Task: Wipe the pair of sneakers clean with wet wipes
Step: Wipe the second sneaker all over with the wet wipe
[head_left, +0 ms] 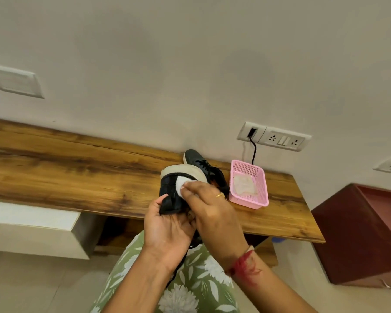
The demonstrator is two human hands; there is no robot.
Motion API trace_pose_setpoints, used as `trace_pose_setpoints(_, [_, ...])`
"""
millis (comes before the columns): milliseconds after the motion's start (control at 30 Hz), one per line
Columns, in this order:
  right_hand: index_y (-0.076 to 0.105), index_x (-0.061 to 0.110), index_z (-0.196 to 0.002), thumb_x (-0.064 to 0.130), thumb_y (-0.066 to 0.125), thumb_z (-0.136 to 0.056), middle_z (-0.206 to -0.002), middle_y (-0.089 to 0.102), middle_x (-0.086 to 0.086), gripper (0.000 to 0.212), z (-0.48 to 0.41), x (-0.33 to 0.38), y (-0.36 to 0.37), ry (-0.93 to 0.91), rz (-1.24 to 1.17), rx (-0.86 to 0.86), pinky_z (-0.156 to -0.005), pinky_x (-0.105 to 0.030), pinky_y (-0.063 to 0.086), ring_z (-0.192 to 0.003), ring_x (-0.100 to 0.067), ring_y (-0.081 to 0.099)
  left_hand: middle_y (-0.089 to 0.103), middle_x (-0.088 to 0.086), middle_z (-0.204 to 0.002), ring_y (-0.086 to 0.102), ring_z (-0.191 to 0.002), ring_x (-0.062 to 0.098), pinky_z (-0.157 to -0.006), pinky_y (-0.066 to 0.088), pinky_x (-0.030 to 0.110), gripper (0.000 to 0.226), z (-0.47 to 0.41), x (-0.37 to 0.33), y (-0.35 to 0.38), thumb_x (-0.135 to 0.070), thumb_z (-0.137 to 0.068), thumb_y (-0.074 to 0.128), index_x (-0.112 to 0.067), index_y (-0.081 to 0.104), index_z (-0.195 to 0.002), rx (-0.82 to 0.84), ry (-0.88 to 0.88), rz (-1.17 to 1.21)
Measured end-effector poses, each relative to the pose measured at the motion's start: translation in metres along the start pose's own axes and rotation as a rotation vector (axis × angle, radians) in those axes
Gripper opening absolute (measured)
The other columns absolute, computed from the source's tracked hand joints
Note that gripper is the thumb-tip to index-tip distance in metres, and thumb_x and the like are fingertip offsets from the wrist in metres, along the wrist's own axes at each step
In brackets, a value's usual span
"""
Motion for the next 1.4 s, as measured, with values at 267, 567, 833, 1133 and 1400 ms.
trace_pose_setpoints(267, [0.066,0.0,-0.108,0.007,0.046,-0.089,-0.108,0.065,-0.012,0.029,0.006,-0.002,-0.01,-0.05,0.032,-0.085,-0.09,-0.028,0.05,-0.105,-0.02,0.055,0.069,0.019,-0.097,0.063,-0.092,0.025,-0.098,0.041,0.033,0.043,0.006,-0.002,-0.001,-0.03,-0.093,0.037,-0.001,0.066,-0.104,0.03,0.021,-0.031])
trace_pose_setpoints(567, [0.067,0.01,-0.107,0.01,0.049,-0.084,-0.109,0.064,-0.001,0.029,0.029,0.036,-0.001,0.006,-0.183,0.062,-0.08,-0.029,0.052,-0.103,-0.016,0.059,0.064,0.009,-0.076,0.065,-0.069,0.021,-0.073,0.055,0.029,0.034,0.013,-0.008,-0.008,-0.035,-0.079,0.048,-0.006,0.066,-0.086,0.023,0.047,-0.033])
trace_pose_setpoints(833, [0.068,0.011,-0.108,0.003,0.043,-0.079,-0.109,0.064,0.001,0.039,0.017,-0.022,-0.033,0.37,-0.24,-0.227,-0.088,-0.032,0.051,-0.103,-0.012,0.06,0.055,0.021,-0.134,0.055,-0.121,0.031,-0.106,0.038,0.042,0.059,0.02,-0.009,0.005,-0.042,-0.089,0.037,-0.004,0.053,-0.132,0.146,0.047,-0.026])
trace_pose_setpoints(1133, [0.069,0.011,-0.107,0.009,0.039,-0.078,-0.107,0.066,0.0,0.041,0.018,0.005,-0.01,0.429,-0.17,-0.199,-0.089,-0.016,0.042,-0.1,-0.017,0.06,0.066,0.018,-0.113,0.065,-0.101,0.025,-0.087,0.055,0.036,0.085,0.028,-0.014,0.007,-0.079,-0.074,0.039,-0.008,0.075,-0.104,0.149,0.151,-0.206])
trace_pose_setpoints(1400, [0.066,0.015,-0.079,0.021,0.04,-0.077,-0.086,0.063,0.002,0.027,-0.008,0.057,0.01,0.173,0.051,0.128,-0.062,-0.025,0.051,-0.084,-0.014,0.057,0.065,-0.002,-0.078,0.067,-0.071,0.01,-0.067,0.056,0.024,0.064,0.031,-0.002,0.008,-0.067,-0.087,0.036,-0.018,0.073,-0.067,0.176,0.14,-0.02])
Point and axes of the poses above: each hand's wrist, its own z-axis away from the middle knuckle, its own y-axis out of the palm, x = y × z, the point moved 6 cm from there along -z, towards the middle knuckle
